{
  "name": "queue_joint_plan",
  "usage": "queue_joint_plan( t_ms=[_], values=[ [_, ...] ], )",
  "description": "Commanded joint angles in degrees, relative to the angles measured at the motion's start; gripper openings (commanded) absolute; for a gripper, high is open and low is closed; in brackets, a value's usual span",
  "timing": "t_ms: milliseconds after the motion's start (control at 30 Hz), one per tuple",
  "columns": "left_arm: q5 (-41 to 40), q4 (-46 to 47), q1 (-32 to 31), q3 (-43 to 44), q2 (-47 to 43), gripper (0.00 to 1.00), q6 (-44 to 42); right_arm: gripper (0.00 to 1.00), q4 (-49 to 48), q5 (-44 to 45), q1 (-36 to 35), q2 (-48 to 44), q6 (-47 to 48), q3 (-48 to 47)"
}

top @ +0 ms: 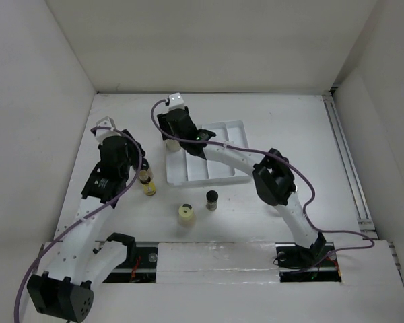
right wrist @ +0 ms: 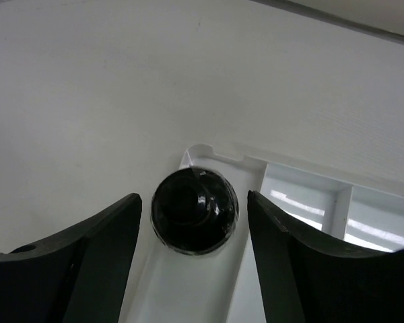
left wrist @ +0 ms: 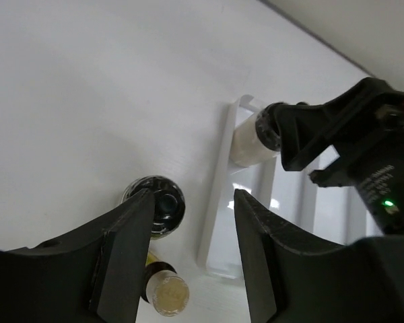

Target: Organize the condiment bottles

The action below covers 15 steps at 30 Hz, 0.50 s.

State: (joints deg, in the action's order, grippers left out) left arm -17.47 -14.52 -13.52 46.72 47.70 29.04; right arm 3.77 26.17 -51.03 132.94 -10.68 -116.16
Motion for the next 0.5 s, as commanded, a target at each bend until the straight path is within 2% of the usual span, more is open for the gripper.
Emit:
queue_joint_plan(
  t_ms=[0,167,233,367,467],
  values=[
    [-2.04,-3.05,-0.28,3.64,1.95,0.47,0.49,0.71,-3.86,-2.70,-0.30,-9.95,-2.58,3.38],
    [-3.09,-5.07,-0.28,4.16,5.46,0.42,0.49,0.76,-4.39,-5.17,1.53,-23.67,-5.93,15.41],
    [-2.48,-6.13,-0.28,4.69,6.87,0.40,0.49,0.76,-5.08,-5.17,2.15,-31.12,-9.51,24.11],
    [-0.64,-9.55,-0.28,6.10,9.60,0.40,-0.03,0.76,-11.05,-7.10,2.69,-42.46,-12.87,39.84],
    [0.51,-9.56,-0.28,4.79,10.13,0.46,-1.17,0.76,-13.17,-7.10,2.69,-47.41,-13.49,46.27]
  ],
)
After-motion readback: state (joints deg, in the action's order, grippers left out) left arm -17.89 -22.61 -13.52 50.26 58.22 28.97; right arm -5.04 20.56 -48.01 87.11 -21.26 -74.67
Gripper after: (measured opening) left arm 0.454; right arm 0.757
